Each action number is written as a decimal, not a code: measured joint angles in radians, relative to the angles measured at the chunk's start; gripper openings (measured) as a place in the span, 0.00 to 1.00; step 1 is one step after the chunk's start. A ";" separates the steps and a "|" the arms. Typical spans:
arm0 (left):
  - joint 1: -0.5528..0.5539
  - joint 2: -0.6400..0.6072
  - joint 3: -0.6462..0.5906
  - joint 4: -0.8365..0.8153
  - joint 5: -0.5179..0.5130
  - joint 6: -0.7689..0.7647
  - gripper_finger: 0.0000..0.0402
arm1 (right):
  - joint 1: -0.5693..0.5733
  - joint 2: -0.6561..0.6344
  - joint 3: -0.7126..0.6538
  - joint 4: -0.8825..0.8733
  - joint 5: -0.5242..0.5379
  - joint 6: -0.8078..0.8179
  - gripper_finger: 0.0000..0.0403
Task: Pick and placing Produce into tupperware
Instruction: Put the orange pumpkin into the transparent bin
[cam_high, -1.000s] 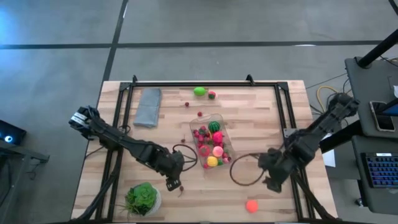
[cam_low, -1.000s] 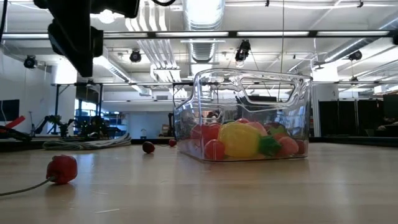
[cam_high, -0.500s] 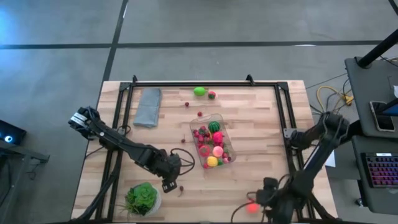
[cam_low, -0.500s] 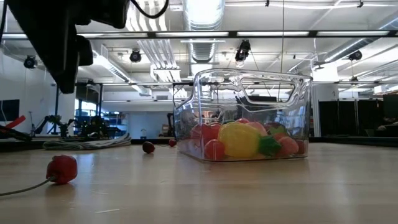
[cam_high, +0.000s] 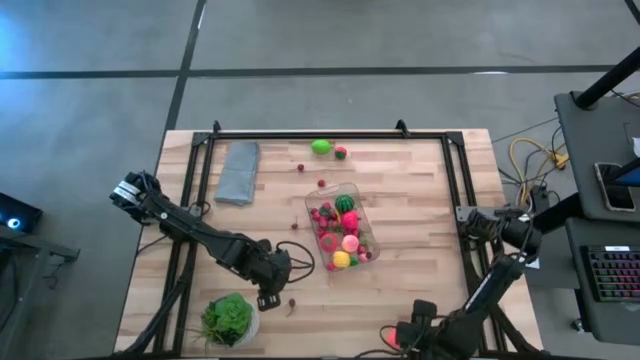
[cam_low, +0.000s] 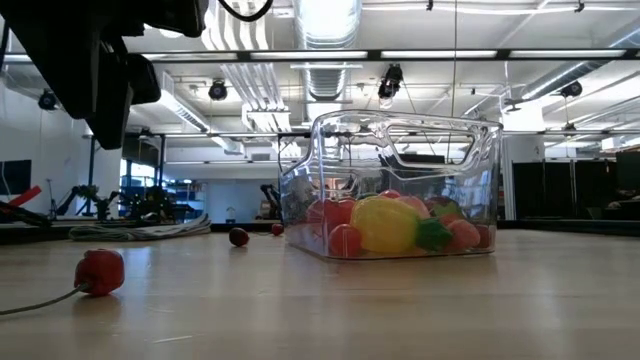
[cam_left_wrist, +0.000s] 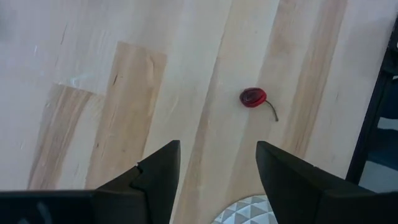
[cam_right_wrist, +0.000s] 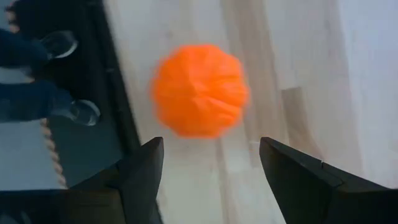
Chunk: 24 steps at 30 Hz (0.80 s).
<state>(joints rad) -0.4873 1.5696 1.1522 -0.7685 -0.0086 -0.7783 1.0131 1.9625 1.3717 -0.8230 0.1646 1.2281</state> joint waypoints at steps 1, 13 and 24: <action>0.000 0.000 0.000 0.000 0.000 0.004 0.49 | -0.001 0.007 0.004 -0.007 0.002 0.015 0.64; 0.000 0.000 0.000 0.000 0.001 0.001 0.49 | -0.022 0.024 0.016 -0.001 0.031 0.098 0.64; -0.002 0.000 0.000 0.000 0.002 -0.001 0.49 | -0.034 0.023 0.017 0.075 0.113 -0.059 0.74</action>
<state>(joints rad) -0.4889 1.5696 1.1522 -0.7681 -0.0071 -0.7788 0.9794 1.9850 1.3884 -0.7482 0.2778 1.1691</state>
